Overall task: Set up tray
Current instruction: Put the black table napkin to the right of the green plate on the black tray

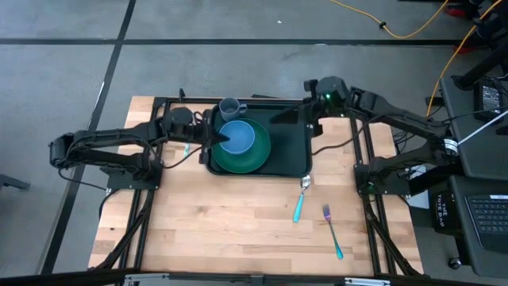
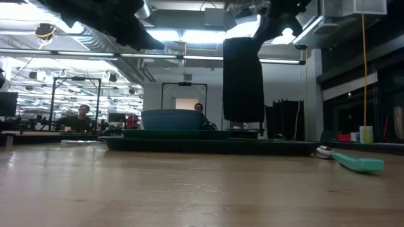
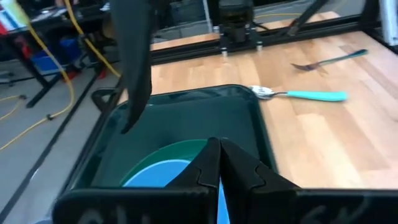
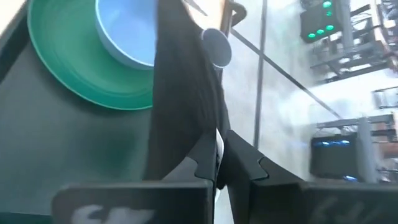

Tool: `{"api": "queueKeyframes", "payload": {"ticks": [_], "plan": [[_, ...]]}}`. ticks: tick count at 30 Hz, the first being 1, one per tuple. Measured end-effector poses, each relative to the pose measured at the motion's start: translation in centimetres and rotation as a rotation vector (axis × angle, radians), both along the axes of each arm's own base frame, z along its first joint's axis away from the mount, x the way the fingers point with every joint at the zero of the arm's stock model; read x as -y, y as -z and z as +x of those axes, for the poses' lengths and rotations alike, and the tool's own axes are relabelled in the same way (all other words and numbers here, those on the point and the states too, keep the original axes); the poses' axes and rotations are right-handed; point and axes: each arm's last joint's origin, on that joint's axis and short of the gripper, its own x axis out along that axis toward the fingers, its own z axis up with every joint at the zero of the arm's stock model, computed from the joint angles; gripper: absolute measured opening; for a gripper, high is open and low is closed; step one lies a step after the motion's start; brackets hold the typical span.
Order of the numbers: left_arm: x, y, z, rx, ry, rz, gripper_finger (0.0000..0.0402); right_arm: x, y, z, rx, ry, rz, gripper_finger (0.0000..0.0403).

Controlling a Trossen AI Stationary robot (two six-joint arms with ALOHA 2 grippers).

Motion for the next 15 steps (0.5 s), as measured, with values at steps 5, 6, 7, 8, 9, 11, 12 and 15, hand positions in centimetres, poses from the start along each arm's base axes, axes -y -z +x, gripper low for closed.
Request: {"api": "queueKeyframes", "payload": {"ticks": [5, 6, 7, 8, 9, 11, 12, 15], "plan": [[-0.6, 0.0, -0.2, 0.0, -0.032, 0.003, 0.0003, 1.9, 0.9, 0.0, -0.026, 0.036, 0.037, 0.0017], [-0.7, 0.0, -0.2, -0.001, -0.033, 0.011, 0.0003, 2.2, 1.1, 0.1, -0.035, 0.042, 0.044, 0.0017], [-0.7, 0.0, -0.2, -0.003, -0.032, 0.021, 0.0003, 2.6, 1.4, 0.2, -0.042, 0.045, 0.054, 0.0017], [-0.8, 0.0, -0.3, -0.007, -0.03, 0.032, 0.0003, 2.9, 1.7, 0.3, -0.05, 0.049, 0.063, 0.0017], [-0.9, 0.1, -0.3, -0.013, -0.029, 0.041, 0.0003, 3.2, 2.0, 0.4, -0.057, 0.054, 0.07, 0.0017], [-1.0, 0.1, -0.4, -0.018, -0.035, 0.046, 0.0003, 3.9, 2.5, 0.6, -0.083, 0.055, 0.064, 0.0017], [-1.1, 0.1, -0.4, -0.019, -0.039, 0.046, 0.0003, 4.3, 2.7, 0.7, -0.092, 0.054, 0.056, 0.0017], [-1.3, 0.1, -0.5, -0.019, -0.051, 0.047, 0.0003, 5.7, 3.4, 0.9, -0.097, 0.074, 0.047, 0.0017]]}}
